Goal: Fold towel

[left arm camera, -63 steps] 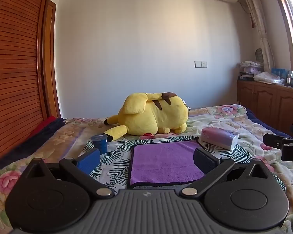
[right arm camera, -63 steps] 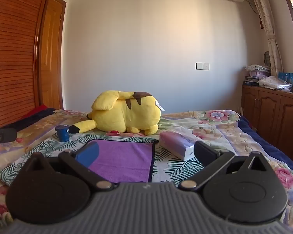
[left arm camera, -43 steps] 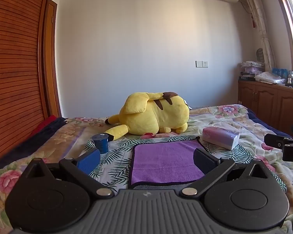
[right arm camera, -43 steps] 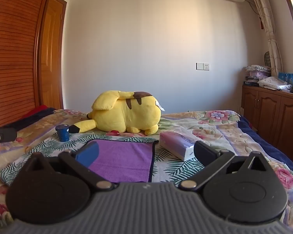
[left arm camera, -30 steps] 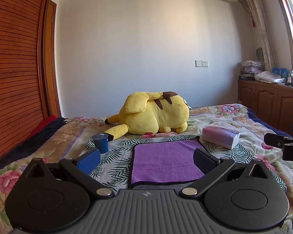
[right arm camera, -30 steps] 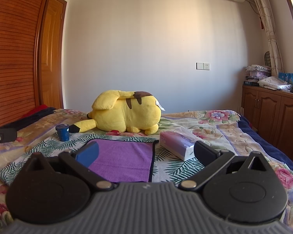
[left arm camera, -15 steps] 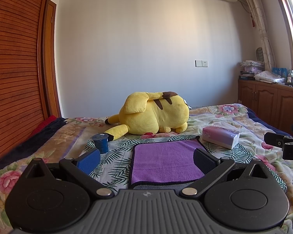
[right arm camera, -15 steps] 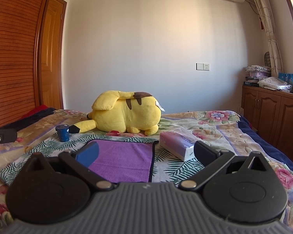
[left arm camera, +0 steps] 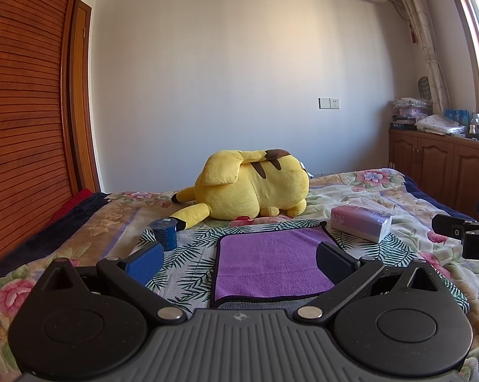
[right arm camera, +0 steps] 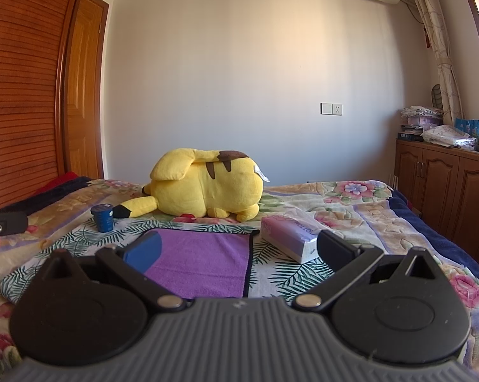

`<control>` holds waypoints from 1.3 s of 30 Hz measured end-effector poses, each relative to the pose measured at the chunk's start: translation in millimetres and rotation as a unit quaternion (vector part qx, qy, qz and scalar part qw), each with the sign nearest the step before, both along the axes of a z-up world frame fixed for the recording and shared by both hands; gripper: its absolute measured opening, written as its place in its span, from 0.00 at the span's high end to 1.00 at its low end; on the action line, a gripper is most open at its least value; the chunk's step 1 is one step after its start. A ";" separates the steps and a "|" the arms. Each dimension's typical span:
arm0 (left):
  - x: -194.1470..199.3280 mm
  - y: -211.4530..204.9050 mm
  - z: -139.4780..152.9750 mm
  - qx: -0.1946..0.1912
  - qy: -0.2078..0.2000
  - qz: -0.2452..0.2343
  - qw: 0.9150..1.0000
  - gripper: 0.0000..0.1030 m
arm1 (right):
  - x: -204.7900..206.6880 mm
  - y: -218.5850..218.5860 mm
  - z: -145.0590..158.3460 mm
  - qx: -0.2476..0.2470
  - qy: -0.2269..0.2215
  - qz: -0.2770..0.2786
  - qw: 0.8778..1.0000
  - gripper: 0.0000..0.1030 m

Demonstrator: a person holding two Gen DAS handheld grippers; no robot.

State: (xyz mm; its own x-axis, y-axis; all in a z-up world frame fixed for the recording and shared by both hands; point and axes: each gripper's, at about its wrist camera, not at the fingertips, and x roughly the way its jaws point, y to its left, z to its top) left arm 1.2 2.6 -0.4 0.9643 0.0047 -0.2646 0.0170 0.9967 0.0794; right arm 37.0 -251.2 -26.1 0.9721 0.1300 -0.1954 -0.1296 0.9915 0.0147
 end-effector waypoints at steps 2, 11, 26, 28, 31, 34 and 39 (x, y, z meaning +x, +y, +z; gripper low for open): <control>0.1 0.3 0.1 0.000 0.000 0.000 1.000 0.16 | 0.1 -0.1 0.0 0.000 0.000 0.000 1.000 0.00; 0.0 -0.4 -0.1 0.000 0.000 0.000 1.000 0.16 | 0.4 -0.3 -0.3 0.000 0.000 0.000 1.000 0.00; 5.5 1.6 -11.1 0.008 0.018 0.004 1.000 0.16 | 3.5 3.6 -2.5 -0.005 0.011 0.005 1.000 0.00; 7.4 0.7 -12.4 0.009 0.024 0.005 1.000 0.16 | 4.6 5.0 -2.9 -0.005 0.015 0.007 1.000 0.00; 11.6 -0.5 -14.3 0.011 0.036 0.002 0.999 0.16 | 7.8 8.6 -4.9 -0.012 0.024 0.011 1.000 0.00; 14.9 -2.8 -18.0 0.016 0.053 0.001 0.998 0.16 | 11.6 12.7 -7.9 -0.019 0.033 0.018 0.999 0.00; 21.6 -5.8 -23.5 0.023 0.075 -0.004 0.997 0.16 | 17.0 18.6 -11.4 -0.033 0.044 0.027 0.998 0.00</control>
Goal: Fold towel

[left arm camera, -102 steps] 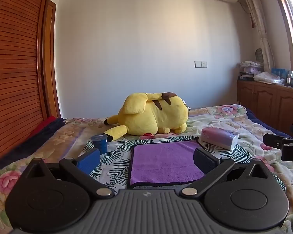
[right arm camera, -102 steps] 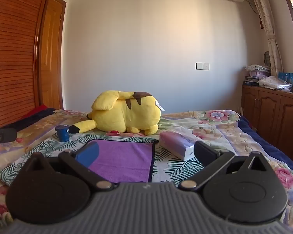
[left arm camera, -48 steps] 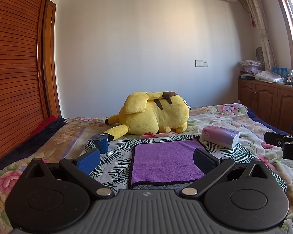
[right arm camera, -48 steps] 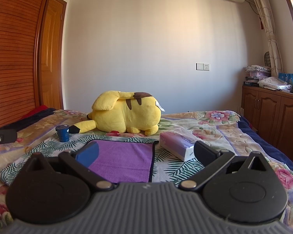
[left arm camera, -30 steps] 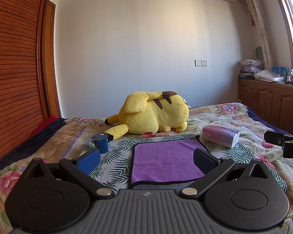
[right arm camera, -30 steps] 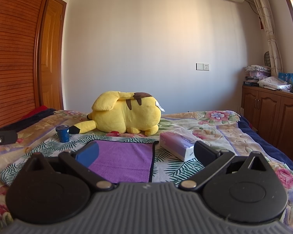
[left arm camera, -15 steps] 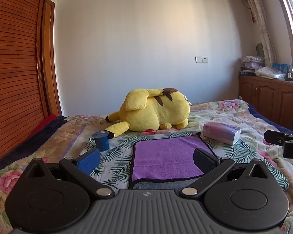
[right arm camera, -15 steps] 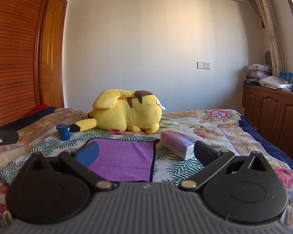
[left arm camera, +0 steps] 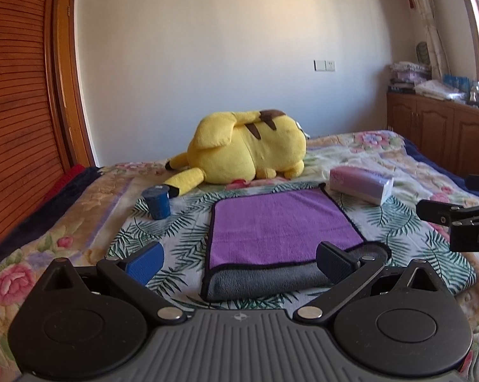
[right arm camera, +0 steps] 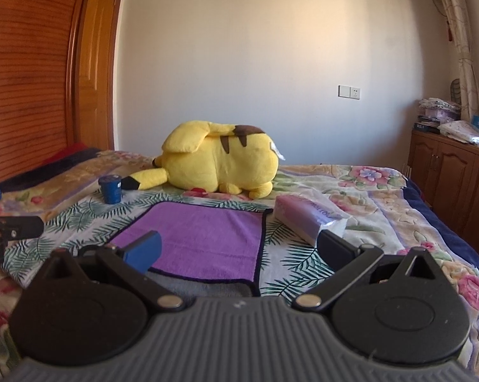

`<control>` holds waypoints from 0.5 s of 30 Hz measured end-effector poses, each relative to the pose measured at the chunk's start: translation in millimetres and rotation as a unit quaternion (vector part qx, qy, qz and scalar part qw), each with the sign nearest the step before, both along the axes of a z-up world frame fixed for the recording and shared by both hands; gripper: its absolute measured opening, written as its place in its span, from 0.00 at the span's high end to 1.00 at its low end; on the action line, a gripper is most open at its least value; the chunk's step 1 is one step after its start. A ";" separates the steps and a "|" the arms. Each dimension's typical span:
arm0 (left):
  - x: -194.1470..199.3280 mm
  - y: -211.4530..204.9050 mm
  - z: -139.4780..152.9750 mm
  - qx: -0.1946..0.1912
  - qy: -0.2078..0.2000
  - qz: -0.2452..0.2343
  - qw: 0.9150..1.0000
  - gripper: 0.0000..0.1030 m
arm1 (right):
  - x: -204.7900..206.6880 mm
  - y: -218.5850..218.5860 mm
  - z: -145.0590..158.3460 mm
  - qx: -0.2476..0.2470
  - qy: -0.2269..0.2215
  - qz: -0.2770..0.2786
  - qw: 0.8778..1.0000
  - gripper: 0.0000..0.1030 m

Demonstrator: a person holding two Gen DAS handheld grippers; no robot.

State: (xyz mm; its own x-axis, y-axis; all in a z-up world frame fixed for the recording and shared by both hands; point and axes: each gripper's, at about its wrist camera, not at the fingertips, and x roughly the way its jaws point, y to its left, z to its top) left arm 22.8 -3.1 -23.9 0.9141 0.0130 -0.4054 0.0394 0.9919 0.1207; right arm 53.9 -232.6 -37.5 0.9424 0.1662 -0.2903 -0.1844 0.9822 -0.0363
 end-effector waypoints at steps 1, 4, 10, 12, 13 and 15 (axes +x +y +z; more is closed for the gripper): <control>0.9 -0.6 -0.9 0.001 0.003 -0.001 1.000 0.16 | 0.8 0.2 -0.3 -0.002 0.001 0.002 1.000 0.00; 4.0 -2.7 -2.8 0.004 0.012 -0.003 1.000 0.16 | 4.6 1.8 -1.6 -0.005 0.006 0.005 1.000 0.00; 10.3 -6.5 -7.0 0.010 0.033 -0.006 0.999 0.16 | 14.1 5.4 -5.2 -0.011 0.020 0.012 1.000 0.00; 12.4 -8.2 -8.8 0.016 0.038 -0.007 0.999 0.16 | 17.6 7.2 -7.3 -0.017 0.028 0.017 0.999 0.00; 14.0 -8.6 -9.8 0.018 0.041 -0.007 0.999 0.16 | 18.7 7.9 -8.1 -0.018 0.030 0.018 0.999 0.00; 17.5 -9.3 -11.8 0.021 0.047 -0.008 0.999 0.16 | 21.0 9.5 -8.9 -0.020 0.033 0.023 0.999 0.00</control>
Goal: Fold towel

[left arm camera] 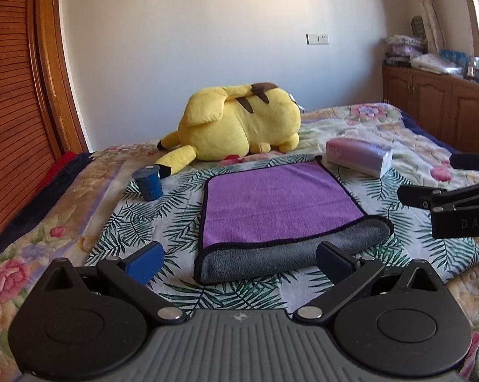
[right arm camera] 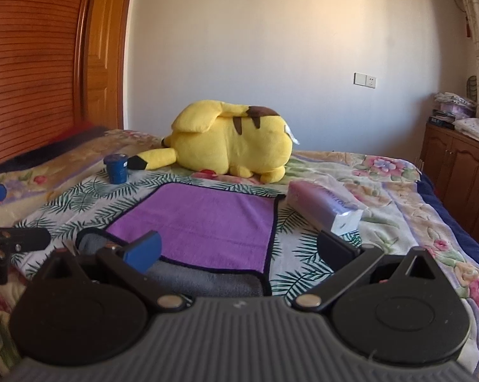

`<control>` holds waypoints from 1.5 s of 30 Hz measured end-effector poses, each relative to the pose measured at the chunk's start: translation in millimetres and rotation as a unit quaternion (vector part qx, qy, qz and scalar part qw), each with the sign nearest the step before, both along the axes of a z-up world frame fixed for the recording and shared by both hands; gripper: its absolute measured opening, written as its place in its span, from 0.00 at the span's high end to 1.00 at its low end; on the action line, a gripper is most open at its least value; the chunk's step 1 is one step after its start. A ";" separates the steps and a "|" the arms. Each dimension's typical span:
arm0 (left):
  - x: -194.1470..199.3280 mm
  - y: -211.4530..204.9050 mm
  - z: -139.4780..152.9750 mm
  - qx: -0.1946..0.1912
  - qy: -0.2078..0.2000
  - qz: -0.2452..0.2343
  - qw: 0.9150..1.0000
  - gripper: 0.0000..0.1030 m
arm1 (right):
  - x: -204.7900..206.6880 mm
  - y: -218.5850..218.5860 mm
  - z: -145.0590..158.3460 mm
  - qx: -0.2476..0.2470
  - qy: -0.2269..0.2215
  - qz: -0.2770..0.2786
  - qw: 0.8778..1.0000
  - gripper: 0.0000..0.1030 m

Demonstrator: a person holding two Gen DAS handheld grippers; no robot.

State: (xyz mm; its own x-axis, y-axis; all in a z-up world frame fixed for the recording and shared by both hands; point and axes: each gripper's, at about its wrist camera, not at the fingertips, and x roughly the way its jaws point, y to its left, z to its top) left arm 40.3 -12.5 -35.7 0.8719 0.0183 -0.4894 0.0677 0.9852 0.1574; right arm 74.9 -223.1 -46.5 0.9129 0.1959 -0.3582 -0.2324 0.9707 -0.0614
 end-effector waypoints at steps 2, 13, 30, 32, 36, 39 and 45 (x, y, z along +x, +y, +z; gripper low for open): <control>3.0 -0.9 -1.8 0.004 0.004 -0.001 1.000 0.16 | 2.5 0.8 -0.7 -0.001 0.001 0.002 1.000 0.00; 23.1 -1.3 -10.4 0.014 0.021 -0.006 1.000 0.16 | 17.0 3.5 -5.3 -0.007 0.013 0.011 1.000 0.00; 69.3 11.5 -28.5 0.017 0.059 -0.014 0.998 0.16 | 47.0 6.1 -17.5 -0.015 0.038 0.018 0.999 0.00; 75.3 14.0 -31.0 0.015 0.063 -0.014 0.998 0.16 | 51.2 6.0 -19.8 -0.015 0.043 0.018 0.999 0.00; 87.8 20.3 -35.9 0.010 0.070 -0.014 0.997 0.16 | 59.2 5.3 -24.1 -0.016 0.052 0.021 0.998 0.00; 95.8 24.7 -40.2 0.007 0.077 -0.012 0.997 0.17 | 65.9 4.9 -27.5 -0.017 0.060 0.020 0.998 0.00; 110.6 32.0 -48.6 0.002 0.091 -0.007 0.996 0.21 | 76.0 1.5 -33.1 -0.014 0.074 0.020 0.997 0.00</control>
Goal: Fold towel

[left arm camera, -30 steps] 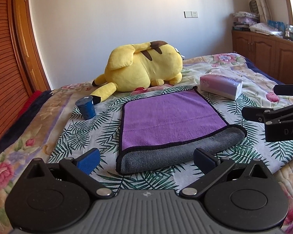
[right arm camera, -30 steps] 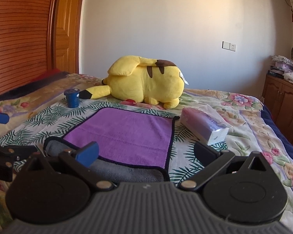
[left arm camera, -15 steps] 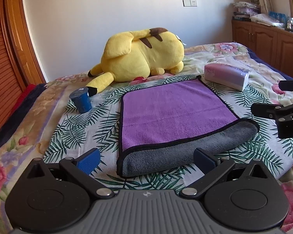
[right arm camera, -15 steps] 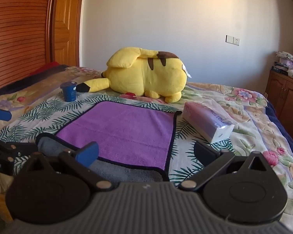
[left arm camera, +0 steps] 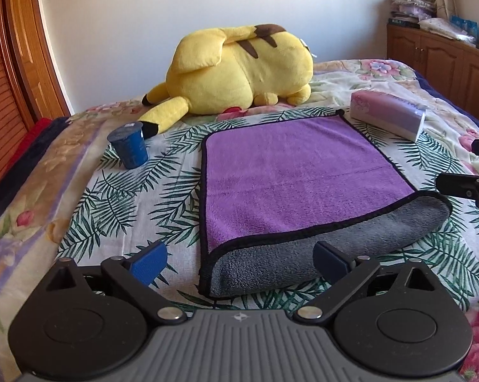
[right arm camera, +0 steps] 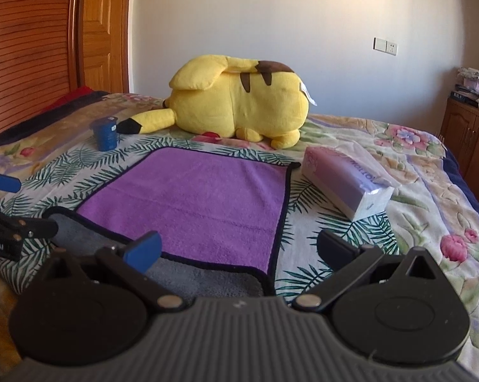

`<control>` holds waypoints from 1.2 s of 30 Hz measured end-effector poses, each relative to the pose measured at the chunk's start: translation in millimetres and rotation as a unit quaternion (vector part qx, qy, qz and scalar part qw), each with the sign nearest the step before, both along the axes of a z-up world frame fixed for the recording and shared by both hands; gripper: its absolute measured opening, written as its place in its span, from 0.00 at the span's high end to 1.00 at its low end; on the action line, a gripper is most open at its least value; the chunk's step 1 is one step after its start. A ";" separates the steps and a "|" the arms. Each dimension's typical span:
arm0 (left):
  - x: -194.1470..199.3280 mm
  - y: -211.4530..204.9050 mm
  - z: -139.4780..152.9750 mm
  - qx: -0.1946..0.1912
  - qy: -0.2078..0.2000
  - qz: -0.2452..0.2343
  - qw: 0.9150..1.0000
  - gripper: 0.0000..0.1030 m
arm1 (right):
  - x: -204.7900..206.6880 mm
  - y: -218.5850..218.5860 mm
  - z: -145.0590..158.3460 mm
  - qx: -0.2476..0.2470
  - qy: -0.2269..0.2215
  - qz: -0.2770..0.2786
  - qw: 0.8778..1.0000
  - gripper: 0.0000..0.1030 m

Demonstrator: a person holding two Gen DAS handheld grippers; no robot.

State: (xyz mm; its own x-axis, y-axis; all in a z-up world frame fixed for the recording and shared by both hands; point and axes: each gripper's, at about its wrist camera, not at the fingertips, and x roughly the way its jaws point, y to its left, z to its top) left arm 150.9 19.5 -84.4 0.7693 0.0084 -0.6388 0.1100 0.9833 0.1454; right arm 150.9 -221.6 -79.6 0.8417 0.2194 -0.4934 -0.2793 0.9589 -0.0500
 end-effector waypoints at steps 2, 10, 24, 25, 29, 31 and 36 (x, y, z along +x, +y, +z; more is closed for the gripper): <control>4.3 2.2 -2.8 -0.002 0.003 0.001 1.000 0.22 | 3.4 -0.5 -2.5 -0.001 0.004 0.001 1.000 0.00; 22.1 12.8 -17.1 -0.010 0.025 0.003 1.000 0.33 | 22.0 -0.6 -16.6 -0.005 0.036 0.008 0.999 0.00; 41.6 31.5 -36.5 -0.042 0.057 0.012 0.997 0.53 | 48.7 -8.2 -38.5 0.016 0.114 0.020 0.993 0.17; 41.7 32.5 -37.7 -0.044 0.059 0.012 0.997 0.54 | 50.2 -9.6 -39.5 0.020 0.119 0.019 0.992 0.17; 41.3 33.2 -41.0 -0.049 0.068 0.010 0.996 0.59 | 54.7 -13.1 -43.1 0.029 0.140 0.020 0.989 0.19; 40.9 33.2 -41.3 -0.052 0.070 0.010 0.996 0.61 | 56.3 -14.8 -43.0 0.034 0.153 0.025 0.987 0.23; 39.1 32.7 -41.1 -0.058 0.071 0.006 0.996 0.73 | 57.1 -16.1 -41.3 0.037 0.173 0.039 0.983 0.28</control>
